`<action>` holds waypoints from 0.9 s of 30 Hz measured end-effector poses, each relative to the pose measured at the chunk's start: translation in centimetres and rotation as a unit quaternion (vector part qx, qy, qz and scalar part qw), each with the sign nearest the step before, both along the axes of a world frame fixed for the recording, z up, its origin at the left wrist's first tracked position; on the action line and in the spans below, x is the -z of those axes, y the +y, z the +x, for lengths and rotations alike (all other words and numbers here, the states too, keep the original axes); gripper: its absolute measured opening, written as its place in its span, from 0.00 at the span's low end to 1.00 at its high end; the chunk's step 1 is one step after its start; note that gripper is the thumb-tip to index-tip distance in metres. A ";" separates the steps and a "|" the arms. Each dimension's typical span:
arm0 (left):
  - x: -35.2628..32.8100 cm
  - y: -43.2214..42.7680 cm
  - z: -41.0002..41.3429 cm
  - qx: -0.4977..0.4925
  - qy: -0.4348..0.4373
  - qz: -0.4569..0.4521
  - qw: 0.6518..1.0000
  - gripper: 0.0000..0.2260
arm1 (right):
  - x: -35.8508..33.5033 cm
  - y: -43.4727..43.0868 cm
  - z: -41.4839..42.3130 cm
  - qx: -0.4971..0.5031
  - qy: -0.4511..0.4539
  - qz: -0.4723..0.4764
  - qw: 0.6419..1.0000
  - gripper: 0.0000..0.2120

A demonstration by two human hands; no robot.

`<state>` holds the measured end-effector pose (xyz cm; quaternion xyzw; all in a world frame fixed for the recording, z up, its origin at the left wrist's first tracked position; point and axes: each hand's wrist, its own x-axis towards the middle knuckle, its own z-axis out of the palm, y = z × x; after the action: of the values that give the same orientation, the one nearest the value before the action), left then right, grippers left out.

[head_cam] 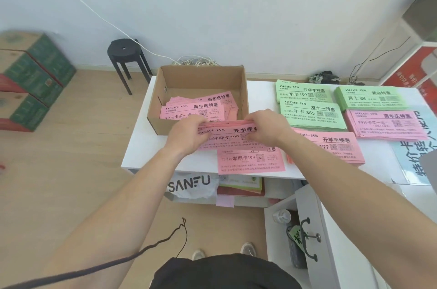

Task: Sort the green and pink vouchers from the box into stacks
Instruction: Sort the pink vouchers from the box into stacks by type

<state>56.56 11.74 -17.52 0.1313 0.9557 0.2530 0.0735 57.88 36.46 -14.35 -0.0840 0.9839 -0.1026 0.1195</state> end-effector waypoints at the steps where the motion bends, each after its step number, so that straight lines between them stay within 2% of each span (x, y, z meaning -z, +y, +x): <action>1: -0.2 -0.1 -0.2 -0.006 0.016 -0.002 1.000 0.08 | 0.0 -0.2 0.1 0.008 0.012 -0.001 1.000 0.09; 8: 1.5 -0.9 0.4 -0.016 -0.004 0.001 1.000 0.08 | 2.9 -1.2 1.1 0.048 0.004 -0.036 0.998 0.14; 15: 3.5 -1.3 0.8 -0.104 -0.022 0.108 0.989 0.12 | 5.2 -1.4 1.9 0.115 0.011 -0.055 0.992 0.08; 19: 3.8 -2.1 0.8 -0.153 -0.080 0.183 0.968 0.15 | 4.9 -0.7 1.5 0.116 -0.003 -0.044 0.992 0.09; 23: 4.9 -2.4 1.1 -0.165 -0.117 0.206 0.957 0.14 | 5.0 0.4 1.6 0.121 -0.024 -0.035 0.992 0.09; 27: 5.9 -2.2 1.8 -0.216 -0.148 0.302 0.917 0.19 | 4.9 0.9 1.8 0.100 -0.042 -0.058 0.992 0.07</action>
<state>58.31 9.51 -23.42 -0.1011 0.8169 0.5562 0.1145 59.70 37.39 -19.30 0.0121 0.9739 -0.1745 0.1450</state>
